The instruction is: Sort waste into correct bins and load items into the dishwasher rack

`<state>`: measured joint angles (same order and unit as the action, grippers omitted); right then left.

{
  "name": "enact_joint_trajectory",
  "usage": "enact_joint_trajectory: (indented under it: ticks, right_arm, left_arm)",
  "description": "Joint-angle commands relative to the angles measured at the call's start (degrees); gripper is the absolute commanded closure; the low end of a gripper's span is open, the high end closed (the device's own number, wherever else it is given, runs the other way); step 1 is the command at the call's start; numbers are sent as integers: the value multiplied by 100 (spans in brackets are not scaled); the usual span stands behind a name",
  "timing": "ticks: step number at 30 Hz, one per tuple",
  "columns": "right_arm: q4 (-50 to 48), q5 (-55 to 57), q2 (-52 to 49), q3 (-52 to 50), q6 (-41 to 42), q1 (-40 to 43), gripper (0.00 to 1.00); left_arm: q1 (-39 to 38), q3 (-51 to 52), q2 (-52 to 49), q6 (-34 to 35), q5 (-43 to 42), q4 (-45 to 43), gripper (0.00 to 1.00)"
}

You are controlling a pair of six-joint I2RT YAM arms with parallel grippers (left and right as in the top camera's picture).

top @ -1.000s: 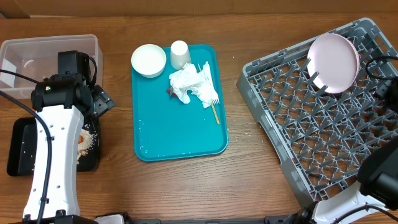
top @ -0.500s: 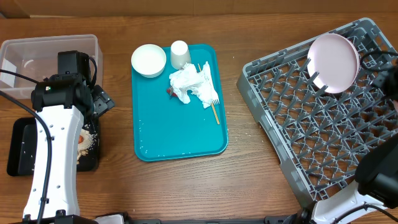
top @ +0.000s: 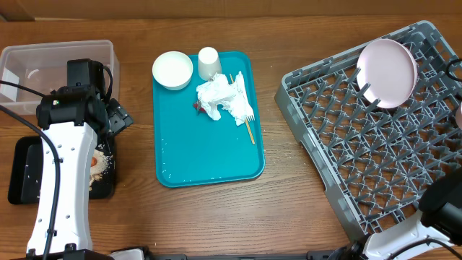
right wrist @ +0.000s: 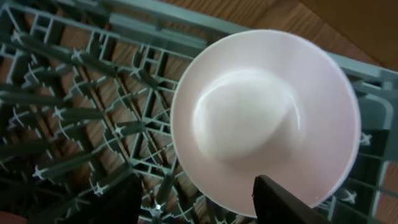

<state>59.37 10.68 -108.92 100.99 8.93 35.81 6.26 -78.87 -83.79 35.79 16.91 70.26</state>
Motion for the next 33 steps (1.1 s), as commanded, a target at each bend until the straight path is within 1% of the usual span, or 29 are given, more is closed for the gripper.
enact_joint_trajectory:
  ticks: [1, 4, 8, 10, 13, 15, 16, 18, 20, 24, 27, 28, 30, 33]
  right_arm:
    - [46, -173, -426, 136, -214, -46, 38]
    - [90, -173, -588, 136, -466, -44, 38]
    - [90, -17, -623, 136, -472, -44, 38]
    - [85, 87, -623, 136, -470, -44, 40]
    - [79, 81, -623, 136, -468, -44, 52]
    - [96, 66, -623, 136, -437, -44, 73]
    - [98, 15, -623, 136, -422, -44, 78]
    - [118, -155, -616, 149, -400, -44, 83]
    - [203, -291, -605, 223, -223, -44, 96]
    - [470, -1080, -498, 562, -118, -22, 96]
    - [695, -1770, -339, 892, 184, 31, 96]
    - [756, -2356, -221, 1021, 223, 83, 96]
    - [772, -3110, -74, 1064, 219, 166, 96]
    - [789, -3807, -15, 1062, 186, 308, 96]
  left_arm:
    - [9, -61, 15, -68, -4, -11, 0]
    - [9, -61, 15, -66, -4, -9, 0]
    - [9, -63, 15, -68, -4, -11, 0]
    - [9, -63, 15, -68, -4, -11, 0]
    - [9, -63, 15, -68, -4, -11, 0]
    - [9, -61, 15, -68, -4, -11, 0]
    - [9, -63, 15, -68, -4, -11, 0]
    - [9, -63, 15, -68, -4, -11, 0]
    - [9, -63, 15, -68, -4, -11, 0]
    - [9, -63, 15, -68, -4, -11, 0]
    - [9, -63, 15, -68, -4, -11, 0]
    - [9, -63, 15, -68, -4, -11, 0]
    - [9, -63, 15, -68, -4, -11, 0]
    - [9, -63, 15, -68, -4, -11, 0]
